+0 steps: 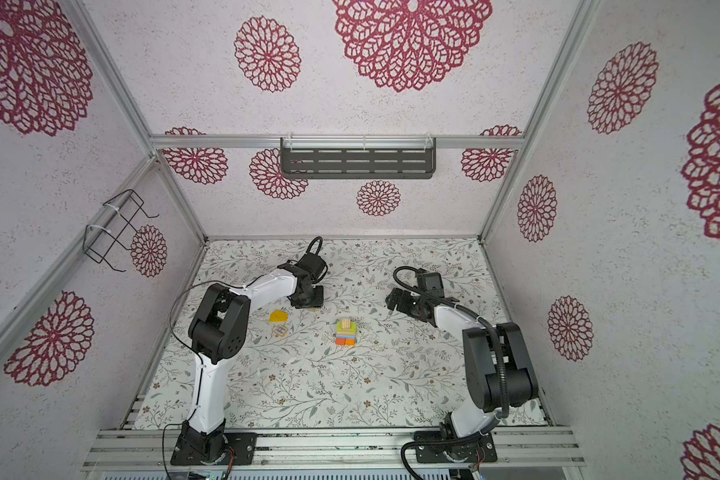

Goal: Build the wood block tower
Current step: 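Move the left gripper to another plain wooden cube and grasp it, then carry the wooden cube with the left gripper above the stack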

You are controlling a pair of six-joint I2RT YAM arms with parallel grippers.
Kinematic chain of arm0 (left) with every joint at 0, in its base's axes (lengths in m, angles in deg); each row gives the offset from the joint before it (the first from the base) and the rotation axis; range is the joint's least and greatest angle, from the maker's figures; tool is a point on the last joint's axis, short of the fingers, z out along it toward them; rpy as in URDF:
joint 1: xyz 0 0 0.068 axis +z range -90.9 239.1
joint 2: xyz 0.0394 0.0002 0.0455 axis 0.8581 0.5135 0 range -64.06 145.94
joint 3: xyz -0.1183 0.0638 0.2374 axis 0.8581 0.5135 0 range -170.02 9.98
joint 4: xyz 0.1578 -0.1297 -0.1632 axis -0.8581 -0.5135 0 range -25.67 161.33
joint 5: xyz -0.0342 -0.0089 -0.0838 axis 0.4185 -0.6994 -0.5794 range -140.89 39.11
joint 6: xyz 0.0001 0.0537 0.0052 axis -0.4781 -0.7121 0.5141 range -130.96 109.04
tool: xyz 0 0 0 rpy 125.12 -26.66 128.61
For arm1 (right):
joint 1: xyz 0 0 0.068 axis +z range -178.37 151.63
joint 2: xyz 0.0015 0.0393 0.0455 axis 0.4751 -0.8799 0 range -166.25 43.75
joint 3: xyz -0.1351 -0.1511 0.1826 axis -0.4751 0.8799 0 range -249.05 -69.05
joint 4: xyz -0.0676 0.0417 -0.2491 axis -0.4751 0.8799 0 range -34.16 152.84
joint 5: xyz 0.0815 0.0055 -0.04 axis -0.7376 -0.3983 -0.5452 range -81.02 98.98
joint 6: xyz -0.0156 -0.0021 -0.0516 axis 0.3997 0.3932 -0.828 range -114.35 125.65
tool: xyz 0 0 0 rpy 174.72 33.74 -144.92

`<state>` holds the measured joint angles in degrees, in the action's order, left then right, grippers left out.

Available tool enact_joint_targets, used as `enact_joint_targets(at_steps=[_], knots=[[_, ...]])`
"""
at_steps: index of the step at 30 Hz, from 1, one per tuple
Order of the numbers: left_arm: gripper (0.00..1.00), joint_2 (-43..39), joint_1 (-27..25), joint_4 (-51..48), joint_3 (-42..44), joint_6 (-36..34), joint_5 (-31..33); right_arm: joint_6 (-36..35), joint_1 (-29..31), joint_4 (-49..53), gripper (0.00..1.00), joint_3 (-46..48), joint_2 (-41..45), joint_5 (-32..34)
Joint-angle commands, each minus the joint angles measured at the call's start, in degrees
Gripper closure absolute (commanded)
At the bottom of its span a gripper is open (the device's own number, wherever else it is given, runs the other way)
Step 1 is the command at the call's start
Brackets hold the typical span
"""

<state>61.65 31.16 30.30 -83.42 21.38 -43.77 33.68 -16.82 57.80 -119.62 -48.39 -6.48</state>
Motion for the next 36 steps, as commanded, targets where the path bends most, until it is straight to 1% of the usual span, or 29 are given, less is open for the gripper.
enact_joint_targets(at_steps=[1, 6, 14, 20, 27, 36], knots=[[0.64, 0.8, 0.3, -0.1, -0.4, -0.4, -0.1, -1.0, 0.2, -0.7, 0.03, -0.9, 0.1, -0.7], [0.70, -0.8, 0.2, -0.5, 0.8, 0.2, -0.4, -1.0, 0.2, -0.7, 0.03, -0.7, 0.5, -0.9], [0.72, -3.4, -0.4, -2.4, 0.7, 1.1, 0.1, -1.0, 0.2, -0.6, 0.03, 0.0, 1.4, -1.1], [0.72, -4.6, -1.7, -8.1, -2.7, 2.2, 1.6, -1.2, 0.2, -0.2, 0.03, 0.4, 2.2, -1.2], [0.72, -7.9, -4.2, -12.2, -4.7, 3.6, 1.8, -1.5, 0.1, 1.5, 0.03, 1.1, 5.0, -1.0], [0.71, -9.0, -10.4, -16.9, -10.7, 6.2, 3.2, -3.0, -0.1, 5.3, 0.03, 3.3, 11.2, -1.0]])
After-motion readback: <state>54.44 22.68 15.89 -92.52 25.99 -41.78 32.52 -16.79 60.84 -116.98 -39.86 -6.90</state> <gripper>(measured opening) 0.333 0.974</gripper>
